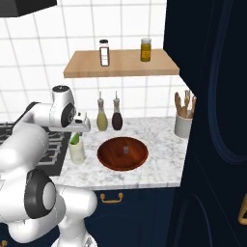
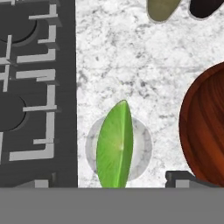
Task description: Grab a lemon wedge from the fridge and one ice cube from the ice bowl, and put them in the glass of lemonade.
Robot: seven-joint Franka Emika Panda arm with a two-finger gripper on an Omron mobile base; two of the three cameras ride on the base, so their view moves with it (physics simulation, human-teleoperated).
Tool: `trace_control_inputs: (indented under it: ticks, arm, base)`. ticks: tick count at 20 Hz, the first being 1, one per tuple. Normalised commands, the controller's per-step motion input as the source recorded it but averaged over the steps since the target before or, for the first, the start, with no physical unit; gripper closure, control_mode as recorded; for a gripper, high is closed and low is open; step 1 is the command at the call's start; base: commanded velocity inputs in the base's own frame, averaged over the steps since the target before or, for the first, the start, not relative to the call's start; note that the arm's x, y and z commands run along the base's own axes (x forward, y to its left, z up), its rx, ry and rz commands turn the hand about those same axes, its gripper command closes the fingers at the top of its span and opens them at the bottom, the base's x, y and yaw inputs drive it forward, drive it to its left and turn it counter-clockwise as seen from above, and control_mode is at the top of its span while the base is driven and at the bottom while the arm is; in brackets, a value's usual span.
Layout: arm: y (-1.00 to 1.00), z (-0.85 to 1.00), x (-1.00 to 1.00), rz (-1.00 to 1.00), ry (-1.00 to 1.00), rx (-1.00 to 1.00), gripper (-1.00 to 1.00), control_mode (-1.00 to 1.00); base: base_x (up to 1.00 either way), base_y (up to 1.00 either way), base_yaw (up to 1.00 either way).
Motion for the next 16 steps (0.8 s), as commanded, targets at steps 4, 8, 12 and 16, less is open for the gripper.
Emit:
trace_control_inputs:
  ticks: [4, 8, 12, 16]
  arm:
    - [-0.09, 0.21, -0.22, 0.00, -0.05, 0.06, -1.00, -1.00]
    - [-0.18, 0.29, -0.54, 0.00, -0.16, 0.13, -1.00, -1.00]
    - [-0.12, 0.16, -0.82, 0.00, -0.20, 0.15, -1.00, -1.00]
    - [-0.13, 0.56, -1.00, 0.00, -0.09, -0.01, -1.00, -1.00]
  base:
    - [0.00, 0.00, 0.00]
    - [0.00, 0.00, 0.00]
    - [0.00, 0.00, 0.00]
    - [0.00, 0.00, 0.00]
